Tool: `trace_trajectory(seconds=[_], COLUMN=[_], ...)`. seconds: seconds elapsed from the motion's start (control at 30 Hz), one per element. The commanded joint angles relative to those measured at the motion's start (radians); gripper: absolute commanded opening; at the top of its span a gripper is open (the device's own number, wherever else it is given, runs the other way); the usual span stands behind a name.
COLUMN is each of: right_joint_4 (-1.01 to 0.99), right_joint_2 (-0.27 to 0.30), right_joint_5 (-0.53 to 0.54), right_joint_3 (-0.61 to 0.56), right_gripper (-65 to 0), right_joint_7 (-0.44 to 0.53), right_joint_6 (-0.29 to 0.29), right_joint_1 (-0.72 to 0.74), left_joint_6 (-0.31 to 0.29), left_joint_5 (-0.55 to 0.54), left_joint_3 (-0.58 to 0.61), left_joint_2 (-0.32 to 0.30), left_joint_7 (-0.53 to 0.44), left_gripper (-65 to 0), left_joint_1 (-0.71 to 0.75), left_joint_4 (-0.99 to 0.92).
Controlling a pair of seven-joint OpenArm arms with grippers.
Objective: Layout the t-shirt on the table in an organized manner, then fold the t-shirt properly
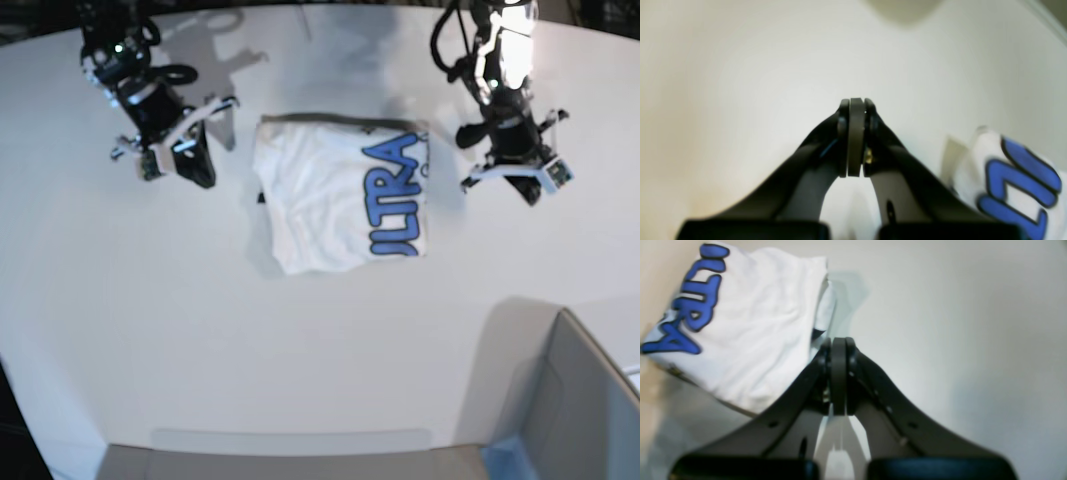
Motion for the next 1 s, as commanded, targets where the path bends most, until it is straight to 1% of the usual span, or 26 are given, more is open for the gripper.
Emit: trace_trajectory(seconds=[0.0, 0.1, 0.13, 0.17, 0.2, 0.23, 0.27, 0.3, 0.33, 0.37, 0.47, 0.53, 0.6, 0.7, 0.83, 0.97], right_joint_4=[0.021, 0.021, 0.021, 0.021, 0.021, 0.021, 0.021, 0.021, 0.021, 0.021, 0.021, 0.021, 0.021, 0.02, 0.018, 0.015], right_joint_2=[0.006, 0.006, 0.006, 0.007, 0.007, 0.015, 0.032, 0.049, 0.064, 0.075, 0.096, 0.121, 0.158, 0.191, 0.193, 0.193], right_joint_5=[0.009, 0.009, 0.009, 0.009, 0.009, 0.009, 0.007, 0.007, 0.007, 0.007, 0.007, 0.007, 0.007, 0.007, 0.007, 0.007], right_joint_3=[0.005, 0.005, 0.005, 0.005, 0.005, 0.005, 0.005, 0.005, 0.005, 0.005, 0.008, 0.008, 0.008, 0.008, 0.007, 0.005], right_gripper=[-65.0, -65.0, -65.0, -65.0, -65.0, -65.0, -65.0, -65.0, -65.0, -65.0, -65.0, -65.0, -65.0, -65.0, -65.0, -65.0], right_joint_7=[0.081, 0.2, 0.224, 0.24, 0.248, 0.253, 0.256, 0.259, 0.266, 0.283, 0.363, 0.409, 0.452, 0.492, 0.517, 0.515], right_joint_6=[0.004, 0.004, 0.004, 0.004, 0.004, 0.004, 0.004, 0.004, 0.004, 0.004, 0.0, -0.039, -0.08, -0.117, -0.144, -0.146], right_joint_1=[-0.018, -0.09, -0.109, -0.133, -0.152, -0.169, -0.192, -0.213, -0.236, -0.264, -0.337, -0.394, -0.462, -0.549, -0.66, -0.749], left_joint_6=[-0.001, -0.002, -0.008, -0.036, -0.07, -0.106, -0.152, -0.185, -0.211, -0.223, -0.228, -0.229, -0.229, -0.229, -0.228, -0.228], left_joint_5=[0.059, 0.171, 0.197, 0.22, 0.235, 0.244, 0.246, 0.246, 0.246, 0.246, 0.246, 0.246, 0.246, 0.246, 0.246, 0.247], left_joint_3=[0.009, 0.016, 0.016, 0.016, 0.016, 0.016, 0.015, 0.015, 0.015, 0.015, 0.012, 0.009, 0.007, 0.015, 0.016, 0.044], left_joint_2=[-0.008, -0.008, -0.008, -0.008, -0.008, -0.008, -0.008, -0.008, -0.007, -0.005, -0.005, -0.007, -0.007, -0.007, -0.007, -0.007], left_joint_7=[-0.111, -0.393, -0.458, -0.509, -0.535, -0.552, -0.561, -0.562, -0.564, -0.565, -0.593, -0.621, -0.645, -0.659, -0.659, -0.659], left_gripper=[-65.0, -65.0, -65.0, -65.0, -65.0, -65.0, -65.0, -65.0, -65.0, -65.0, -65.0, -65.0, -65.0, -65.0, -65.0, -65.0], left_joint_1=[0.039, 0.148, 0.175, 0.201, 0.223, 0.247, 0.278, 0.299, 0.325, 0.355, 0.437, 0.485, 0.55, 0.637, 0.751, 0.859], left_joint_4=[0.018, 0.017, 0.015, 0.015, 0.015, 0.015, 0.015, 0.015, 0.015, 0.015, 0.017, 0.017, 0.017, 0.015, 0.015, 0.015])
